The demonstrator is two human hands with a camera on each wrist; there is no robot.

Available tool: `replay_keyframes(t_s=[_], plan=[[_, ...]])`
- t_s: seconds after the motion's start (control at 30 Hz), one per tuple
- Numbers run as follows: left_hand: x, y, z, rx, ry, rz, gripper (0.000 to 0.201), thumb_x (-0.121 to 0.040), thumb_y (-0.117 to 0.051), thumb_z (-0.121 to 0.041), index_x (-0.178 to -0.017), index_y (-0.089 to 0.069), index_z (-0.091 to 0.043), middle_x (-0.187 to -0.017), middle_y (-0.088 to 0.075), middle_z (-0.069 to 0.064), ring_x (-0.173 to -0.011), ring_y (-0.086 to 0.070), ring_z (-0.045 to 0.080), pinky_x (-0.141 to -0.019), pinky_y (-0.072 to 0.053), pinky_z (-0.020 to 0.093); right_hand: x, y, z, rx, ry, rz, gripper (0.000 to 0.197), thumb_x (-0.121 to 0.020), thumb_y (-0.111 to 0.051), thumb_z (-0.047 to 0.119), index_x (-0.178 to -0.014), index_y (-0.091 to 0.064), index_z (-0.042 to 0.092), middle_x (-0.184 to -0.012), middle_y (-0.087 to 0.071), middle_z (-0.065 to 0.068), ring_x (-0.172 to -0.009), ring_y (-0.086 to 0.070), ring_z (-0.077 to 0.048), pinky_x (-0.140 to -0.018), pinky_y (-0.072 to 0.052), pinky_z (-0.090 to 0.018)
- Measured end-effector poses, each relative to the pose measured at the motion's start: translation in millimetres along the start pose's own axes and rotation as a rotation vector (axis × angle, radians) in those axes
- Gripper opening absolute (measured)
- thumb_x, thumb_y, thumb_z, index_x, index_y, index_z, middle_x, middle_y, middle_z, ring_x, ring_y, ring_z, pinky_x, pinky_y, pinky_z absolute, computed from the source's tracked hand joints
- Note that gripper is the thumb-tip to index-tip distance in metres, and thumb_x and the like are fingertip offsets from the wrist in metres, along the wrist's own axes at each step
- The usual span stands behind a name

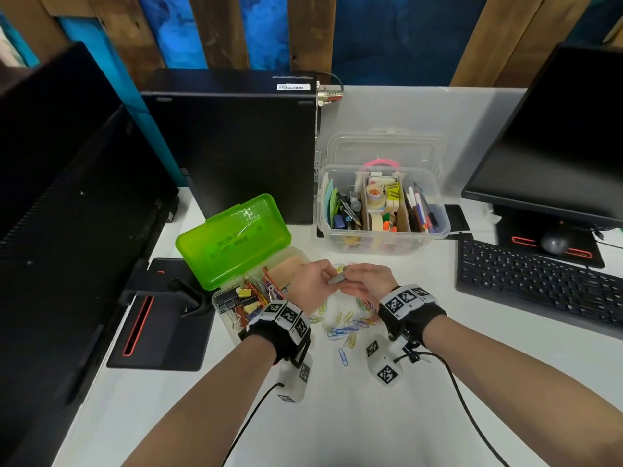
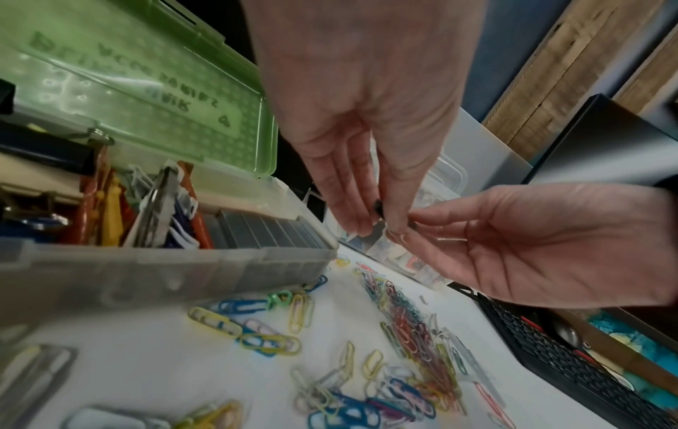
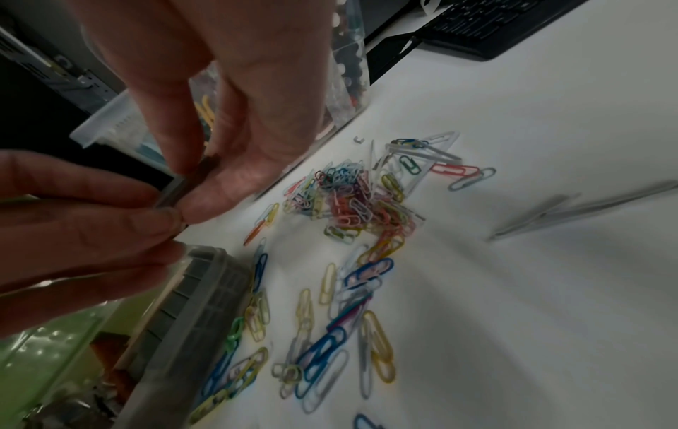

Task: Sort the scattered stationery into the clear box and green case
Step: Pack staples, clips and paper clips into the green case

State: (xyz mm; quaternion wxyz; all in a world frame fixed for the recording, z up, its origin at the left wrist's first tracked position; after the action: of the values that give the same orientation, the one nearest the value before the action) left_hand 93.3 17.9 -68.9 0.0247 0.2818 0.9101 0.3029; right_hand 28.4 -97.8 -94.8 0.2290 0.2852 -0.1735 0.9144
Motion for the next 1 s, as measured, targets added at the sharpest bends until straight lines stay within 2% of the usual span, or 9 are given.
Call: replay_keyframes(t_s=[0.13,0.27,0.37,0.47,0.57,0.67,0.8,0.93,1.0], plan=[[-1.1,-0.8,6.8,-0.104,0.004,0.014,0.012,-0.082,-0.071,-0.016,-0.09,-0.069,-0.008,-0.083,-0.072,0.007,-0.077,-0.065,0.021,-0.072,-0.052,0.025,-6.6,-5.6,-3.3,0.039,-0.009,0.004,0.019,-0.088,-0.053,-0.013,-0.106,-0.059,-0.009,-0.091,-0.064,-0.024,-0.062,-0.067,-0.019,-0.058,-0.058,-0.024],[0.2,3.5,15.2,-0.183,0.017,0.04,0.013,-0.082,-0.068,-0.017,-0.094,-0.068,-0.013,-0.085,-0.071,0.004,-0.082,-0.065,0.021,-0.076,-0.054,0.031,-13.1,-12.6,1.1,0.288,0.054,-0.02,0.018,-0.087,-0.058,-0.009,-0.104,-0.063,-0.009,-0.083,-0.064,-0.018,-0.058,-0.063,-0.016,-0.05,-0.053,-0.02],[4.0,23.6,18.5,-0.223,-0.035,-0.031,0.016,-0.084,-0.066,-0.025,-0.098,-0.066,-0.016,-0.091,-0.069,-0.001,-0.083,-0.064,0.016,-0.075,-0.052,0.03,-22.0,-25.0,6.2,0.279,0.071,-0.006,0.016,-0.085,-0.059,-0.011,-0.099,-0.063,-0.005,-0.071,-0.06,-0.015,-0.046,-0.06,-0.011,-0.047,-0.05,-0.017],[4.7,58.4,37.5,-0.274,0.004,-0.168,0.016,-0.094,-0.05,-0.016,-0.106,-0.061,-0.018,-0.102,-0.066,0.0,-0.087,-0.064,0.018,-0.076,-0.055,0.037,-32.1,-39.1,16.5,0.431,0.147,-0.008,0.017,-0.083,-0.063,-0.007,-0.097,-0.062,0.002,-0.072,-0.062,-0.015,-0.054,-0.059,-0.018,-0.057,-0.051,-0.023],[6.0,87.6,64.0,-0.218,0.122,-0.261,0.025,-0.092,-0.047,-0.005,-0.109,-0.059,-0.018,-0.105,-0.065,0.002,-0.094,-0.063,0.023,-0.078,-0.054,0.039,-33.4,-70.8,18.3,0.646,0.253,0.101,0.016,-0.081,-0.065,-0.004,-0.087,-0.061,0.01,-0.073,-0.063,-0.009,-0.058,-0.06,-0.017,-0.054,-0.051,-0.021],[7.3,95.7,75.2,-0.197,0.173,-0.263,0.028,-0.091,-0.047,-0.003,-0.111,-0.057,-0.02,-0.1,-0.063,-0.001,-0.088,-0.063,0.021,-0.073,-0.054,0.038,-31.7,-103.0,15.2,0.848,0.33,0.225,0.019,-0.079,-0.067,-0.002,-0.083,-0.063,0.015,-0.071,-0.063,-0.001,-0.06,-0.062,-0.015,-0.061,-0.055,-0.026],[10.4,99.0,76.7,-0.224,0.176,-0.264,0.029,-0.091,-0.05,-0.002,-0.112,-0.057,-0.02,-0.101,-0.064,-0.001,-0.08,-0.061,0.019,-0.064,-0.05,0.031,-29.6,-131.1,8.5,1.194,0.385,0.349,0.02,-0.077,-0.063,-0.001,-0.09,-0.07,0.013,-0.067,-0.057,0.008,-0.067,-0.054,-0.012,-0.065,-0.044,-0.021],[14.9,99.6,78.0,-0.261,0.16,-0.282,0.025,-0.094,-0.048,-0.005,-0.113,-0.058,-0.018,-0.104,-0.065,-0.001,-0.075,-0.057,0.013,-0.059,-0.039,0.023,-26.4,-143.7,6.0,1.325,0.382,0.439,0.027,-0.081,-0.053,-0.002,-0.094,-0.072,0.012,-0.071,-0.061,0.01,-0.074,-0.056,-0.011,-0.061,-0.041,-0.015],[17.1,99.2,78.3,-0.283,0.159,-0.291,0.023,-0.095,-0.047,-0.008,-0.112,-0.059,-0.019,-0.105,-0.066,0.0,-0.076,-0.059,0.016,-0.059,-0.039,0.025,-24.2,-147.0,5.2,1.373,0.377,0.477,0.027,-0.082,-0.055,-0.002,-0.099,-0.072,0.01,-0.074,-0.061,0.012,-0.08,-0.057,-0.012,-0.068,-0.044,-0.018]])
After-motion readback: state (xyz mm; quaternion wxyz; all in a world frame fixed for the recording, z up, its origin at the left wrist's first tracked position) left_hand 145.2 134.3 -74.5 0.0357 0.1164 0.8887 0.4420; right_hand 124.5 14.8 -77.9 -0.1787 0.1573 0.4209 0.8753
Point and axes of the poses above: each hand's wrist, its own x-axis away from the middle knuckle, its own y-axis out of the back of the hand, z = x × y, the point moved 9 cm from there along -x, towards the middle knuckle
